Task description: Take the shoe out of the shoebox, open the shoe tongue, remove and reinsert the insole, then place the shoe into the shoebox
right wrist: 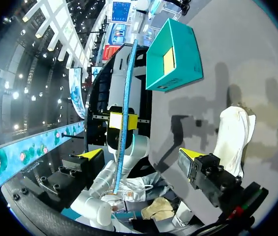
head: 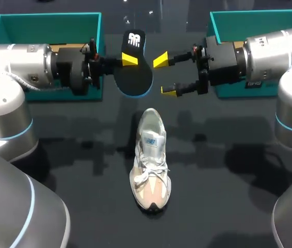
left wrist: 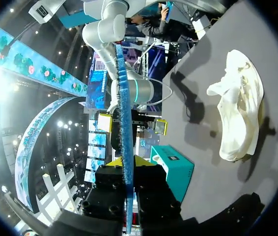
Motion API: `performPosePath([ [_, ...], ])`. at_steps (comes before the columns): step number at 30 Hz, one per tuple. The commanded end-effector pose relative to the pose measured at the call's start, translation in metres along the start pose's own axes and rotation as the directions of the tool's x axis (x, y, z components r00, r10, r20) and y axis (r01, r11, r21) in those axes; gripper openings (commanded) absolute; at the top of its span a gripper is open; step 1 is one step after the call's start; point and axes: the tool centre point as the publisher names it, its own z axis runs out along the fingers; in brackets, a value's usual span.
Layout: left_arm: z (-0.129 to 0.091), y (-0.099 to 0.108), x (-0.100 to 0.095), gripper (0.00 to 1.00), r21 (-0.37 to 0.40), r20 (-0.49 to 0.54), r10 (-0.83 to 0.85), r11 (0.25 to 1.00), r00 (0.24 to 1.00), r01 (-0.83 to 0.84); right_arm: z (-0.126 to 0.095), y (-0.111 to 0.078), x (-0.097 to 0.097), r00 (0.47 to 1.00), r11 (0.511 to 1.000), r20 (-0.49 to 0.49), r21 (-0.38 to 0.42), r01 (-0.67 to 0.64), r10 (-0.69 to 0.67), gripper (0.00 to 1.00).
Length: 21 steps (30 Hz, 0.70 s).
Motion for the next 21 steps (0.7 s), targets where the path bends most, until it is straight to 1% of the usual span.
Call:
performPosePath([
  [1,0.003,0.005,0.003,0.0,0.018,0.001,0.025,1.0,1.0,-0.025,0.009,0.006,-0.001,1.0,1.0,0.008,0.027,0.001,-0.001,1.0],
  [3,0.004,0.007,0.003,0.0,0.023,-0.001,0.043,0.999,0.999,-0.043,0.011,0.005,0.001,1.0,0.999,0.01,0.031,0.011,-0.011,0.99],
  [5,0.005,0.008,0.005,0.0,0.025,0.0,0.05,0.998,0.999,-0.05,0.012,0.005,0.003,1.0,0.999,0.012,0.036,0.022,-0.023,0.93],
  [7,0.005,0.009,0.006,0.0,0.027,0.001,0.052,0.998,0.999,-0.052,0.014,0.005,0.004,1.0,0.999,0.011,0.043,0.028,-0.029,0.9],
  [9,0.006,0.01,0.007,0.0,0.029,0.002,0.054,0.998,0.999,-0.054,0.016,0.006,0.004,0.999,0.997,0.006,0.057,0.042,-0.042,0.8],
  [10,0.006,0.01,0.008,0.0,0.029,0.002,0.058,0.998,0.998,-0.058,0.018,0.006,0.005,0.999,0.997,0.003,0.064,0.048,-0.048,0.78],
  [12,0.006,0.01,0.008,0.0,0.029,0.003,0.062,0.998,0.998,-0.062,0.02,0.007,0.005,0.998,0.996,-0.005,0.071,0.055,-0.055,0.76],
  [15,0.007,0.009,0.008,0.0,0.032,0.008,0.065,0.997,0.998,-0.065,0.022,0.009,0.006,0.998,0.994,-0.019,0.082,0.068,-0.067,0.71],
  [17,0.008,0.008,0.009,0.0,0.032,0.009,0.07,0.997,0.997,-0.071,0.023,0.009,0.006,0.997,0.993,-0.025,0.087,0.076,-0.074,0.6],
  [20,0.008,0.008,0.009,0.0,0.028,0.013,0.075,0.997,0.997,-0.076,0.025,0.011,0.007,0.996,0.992,-0.029,0.097,0.082,-0.08,0.51],
  [21,0.008,0.008,0.009,0.0,0.024,0.016,0.079,0.997,0.997,-0.079,0.026,0.011,0.007,0.996,0.992,-0.03,0.099,0.084,-0.081,0.49],
])
